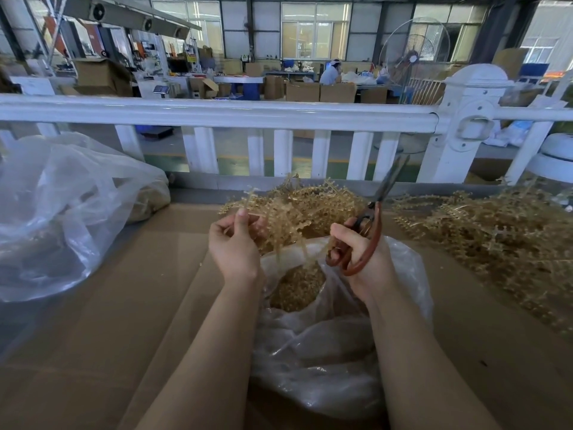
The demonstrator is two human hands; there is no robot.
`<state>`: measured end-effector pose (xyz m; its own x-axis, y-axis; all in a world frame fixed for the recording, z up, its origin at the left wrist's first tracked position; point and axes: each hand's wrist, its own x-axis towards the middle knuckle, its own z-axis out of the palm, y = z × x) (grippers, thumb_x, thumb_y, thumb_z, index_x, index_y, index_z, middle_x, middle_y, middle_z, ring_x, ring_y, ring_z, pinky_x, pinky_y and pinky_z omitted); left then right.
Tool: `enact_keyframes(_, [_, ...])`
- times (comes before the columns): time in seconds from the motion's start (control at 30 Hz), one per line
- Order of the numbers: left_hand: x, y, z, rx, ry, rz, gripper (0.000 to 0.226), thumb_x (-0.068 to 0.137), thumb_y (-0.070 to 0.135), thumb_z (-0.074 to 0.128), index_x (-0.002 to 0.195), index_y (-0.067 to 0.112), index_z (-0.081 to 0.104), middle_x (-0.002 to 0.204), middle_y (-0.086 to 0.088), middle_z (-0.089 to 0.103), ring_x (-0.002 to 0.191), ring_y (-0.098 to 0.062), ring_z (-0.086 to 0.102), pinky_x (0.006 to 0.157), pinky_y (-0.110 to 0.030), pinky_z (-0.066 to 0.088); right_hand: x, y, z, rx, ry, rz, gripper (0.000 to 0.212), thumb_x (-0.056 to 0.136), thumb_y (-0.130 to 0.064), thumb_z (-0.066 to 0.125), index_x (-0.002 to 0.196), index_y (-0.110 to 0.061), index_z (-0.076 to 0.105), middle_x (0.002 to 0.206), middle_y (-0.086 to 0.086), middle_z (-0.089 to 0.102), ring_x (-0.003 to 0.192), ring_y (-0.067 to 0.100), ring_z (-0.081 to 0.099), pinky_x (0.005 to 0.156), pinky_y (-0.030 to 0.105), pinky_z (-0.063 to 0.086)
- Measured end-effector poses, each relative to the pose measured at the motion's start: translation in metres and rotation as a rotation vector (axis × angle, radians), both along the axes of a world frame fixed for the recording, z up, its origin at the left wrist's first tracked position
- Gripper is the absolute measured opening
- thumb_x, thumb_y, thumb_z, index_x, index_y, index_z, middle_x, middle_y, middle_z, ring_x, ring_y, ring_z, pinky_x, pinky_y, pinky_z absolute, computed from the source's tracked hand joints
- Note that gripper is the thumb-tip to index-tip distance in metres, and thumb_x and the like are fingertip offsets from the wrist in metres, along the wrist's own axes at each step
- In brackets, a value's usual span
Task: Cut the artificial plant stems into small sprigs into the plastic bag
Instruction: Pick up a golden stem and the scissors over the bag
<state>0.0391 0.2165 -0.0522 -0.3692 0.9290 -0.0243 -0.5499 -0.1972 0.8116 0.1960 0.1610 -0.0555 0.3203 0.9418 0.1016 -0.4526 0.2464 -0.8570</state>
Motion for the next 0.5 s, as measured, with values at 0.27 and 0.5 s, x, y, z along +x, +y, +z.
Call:
enact_keyframes(0.27, [0.013,-0.014,0.009,0.148,0.106,-0.172,0.008,0.102,0.012,0.052,0.096,0.009,0.048,0.073,-0.004,0.067,0.066,-0.015,0.065,0.058,-0.028,0.055,-0.017,0.002,0.01,-0.357,-0.647,-0.029,0.086,0.053,-0.051,0.091,0.123,-0.012,0.059,0.114,0.006,0.07,0.104,0.029,0.067,0.094,0.045,0.055])
enact_keyframes(0.5, [0.011,-0.015,0.009,0.2,0.06,-0.224,0.006,0.105,0.013,0.047,0.103,0.007,0.047,0.079,-0.004,0.071,0.073,-0.015,0.068,0.061,-0.024,0.057,-0.02,0.005,0.003,-0.326,-0.768,-0.035,0.037,0.074,-0.028,0.089,0.098,-0.023,0.061,0.093,-0.003,0.071,0.087,0.017,0.069,0.069,0.026,0.047])
